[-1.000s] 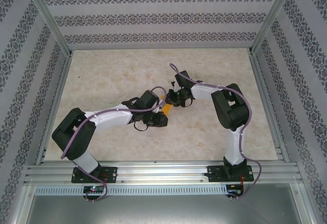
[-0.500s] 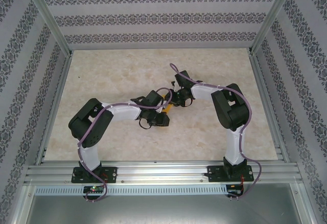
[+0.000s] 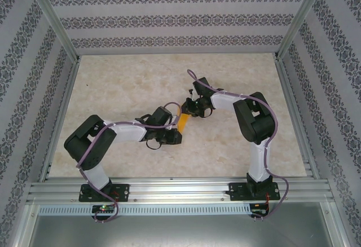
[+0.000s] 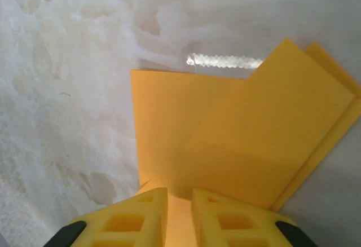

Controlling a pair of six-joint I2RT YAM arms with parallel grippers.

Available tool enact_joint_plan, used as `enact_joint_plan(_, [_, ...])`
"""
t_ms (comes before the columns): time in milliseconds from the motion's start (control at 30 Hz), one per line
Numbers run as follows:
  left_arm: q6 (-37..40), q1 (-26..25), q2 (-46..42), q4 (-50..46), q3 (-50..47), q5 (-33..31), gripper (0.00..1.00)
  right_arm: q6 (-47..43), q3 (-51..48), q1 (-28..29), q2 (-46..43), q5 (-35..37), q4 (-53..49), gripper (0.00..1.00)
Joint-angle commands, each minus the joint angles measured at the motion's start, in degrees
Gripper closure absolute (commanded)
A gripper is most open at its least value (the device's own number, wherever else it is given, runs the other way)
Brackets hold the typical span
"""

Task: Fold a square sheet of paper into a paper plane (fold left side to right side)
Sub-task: Turn over the paper plane at the center of the table.

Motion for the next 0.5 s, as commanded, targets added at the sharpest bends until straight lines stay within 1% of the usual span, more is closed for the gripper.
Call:
enact_joint_plan(0, [0.72, 1.17, -5.11, -7.43, 2.88, -0.66, 0.77, -2.85, 1.2, -1.32, -1.56, 6.25, -2.36, 0.76])
enact_joint_plan(100, [1.9, 2.78, -9.09, -11.42, 5.13, -3.18, 0.76, -3.85, 2.5, -1.67, -4.72, 7.5, -4.49, 0.72])
enact_joint_plan(167, [2.47, 4.04, -11.88, -13.95, 5.95, -6.03, 0.76, -4.44, 2.83, -1.78, -7.16, 8.7, -5.84, 0.69])
enact_joint_plan(267, [3.23, 4.76, -16.08, -19.22, 7.79, -15.98, 0.72, -5.06, 2.26, -1.57, -11.35, 11.42, -7.42, 0.64])
enact_joint_plan(333, [2.9, 4.82, -18.34, -21.67, 8.78, -23.71, 0.66, -4.93, 1.89, -0.82, -13.62, 14.37, -9.26, 0.59])
enact_joint_plan(400, [1.51, 4.85, -19.59, -23.43, 9.38, -30.44, 0.62, -4.37, 1.89, 0.69, -14.76, 17.47, -11.22, 0.54])
enact_joint_plan(467, [0.24, 4.8, -20.46, -23.58, 9.42, -34.93, 0.57, -3.5, 1.55, 2.85, -15.4, 20.81, -12.39, 0.48])
